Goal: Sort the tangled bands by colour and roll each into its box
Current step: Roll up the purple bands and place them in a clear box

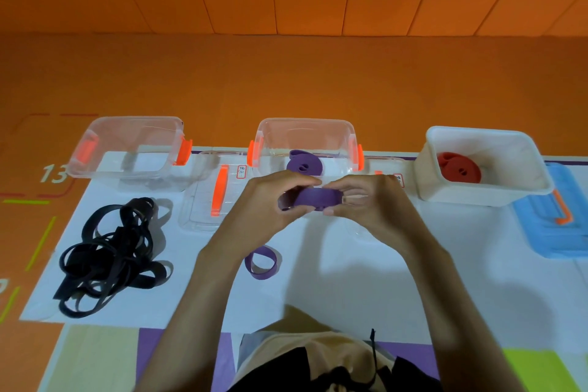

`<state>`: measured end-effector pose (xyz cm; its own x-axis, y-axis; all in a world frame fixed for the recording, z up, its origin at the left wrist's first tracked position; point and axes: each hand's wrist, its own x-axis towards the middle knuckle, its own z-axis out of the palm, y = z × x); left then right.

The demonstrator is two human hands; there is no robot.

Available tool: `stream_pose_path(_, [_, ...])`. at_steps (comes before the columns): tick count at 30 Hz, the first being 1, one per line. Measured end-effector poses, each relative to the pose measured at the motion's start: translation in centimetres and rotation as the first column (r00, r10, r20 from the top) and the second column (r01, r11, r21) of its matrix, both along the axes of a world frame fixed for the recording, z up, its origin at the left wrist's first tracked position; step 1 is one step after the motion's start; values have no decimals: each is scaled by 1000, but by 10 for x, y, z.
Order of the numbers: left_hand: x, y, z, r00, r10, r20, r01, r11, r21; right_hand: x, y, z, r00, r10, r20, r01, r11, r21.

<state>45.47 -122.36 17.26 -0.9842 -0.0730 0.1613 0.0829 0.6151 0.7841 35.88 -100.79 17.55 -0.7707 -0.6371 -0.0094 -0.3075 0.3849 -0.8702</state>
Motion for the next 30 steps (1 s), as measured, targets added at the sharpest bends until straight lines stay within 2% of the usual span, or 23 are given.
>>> stream_pose_path(3, [-1,1,1,999,35,4,-35,999,28,1,1,1,997,-44,-56,42,999,-30])
stream_pose_path(6, [0,-4,2,996,59,66,-64,995,73,4,1,0,994,-105,28,108,988,-110])
stream_pose_path(9, [0,-9,4,996,15,93,-29,989,146,4,3,-1,995,-69,76,75,994,-73])
stream_pose_path(12, [-3,-10,4,990,-63,125,61,998,23,6,2,0,995,51,81,-55,997,47])
stream_pose_path(14, [-3,-5,2,987,-81,138,87,996,-36,9,-2,-1,999,37,34,-39,998,49])
stream_pose_path(18, [1,-6,-3,997,-21,77,12,994,110,14,-10,-4,997,-78,4,78,996,-43])
stream_pose_path(21, [4,-12,-5,990,39,137,-70,970,233,17,-9,-6,983,-96,158,131,965,-229])
stream_pose_path(23, [6,-17,-3,986,19,166,-67,955,288,22,-13,-15,947,-29,319,149,923,-356])
stream_pose_path(25, [7,-26,0,985,-21,171,-22,969,245,30,-18,-25,877,49,479,181,889,-421])
stream_pose_path(26, [8,-31,1,983,-48,178,14,983,183,31,-19,-29,872,49,487,171,902,-397])
stream_pose_path(28, [9,-37,3,978,-87,189,83,996,31,32,-20,-27,949,20,314,55,972,-229])
stream_pose_path(30, [10,-39,4,981,-106,165,120,989,-81,34,-25,-21,990,7,144,2,998,-59])
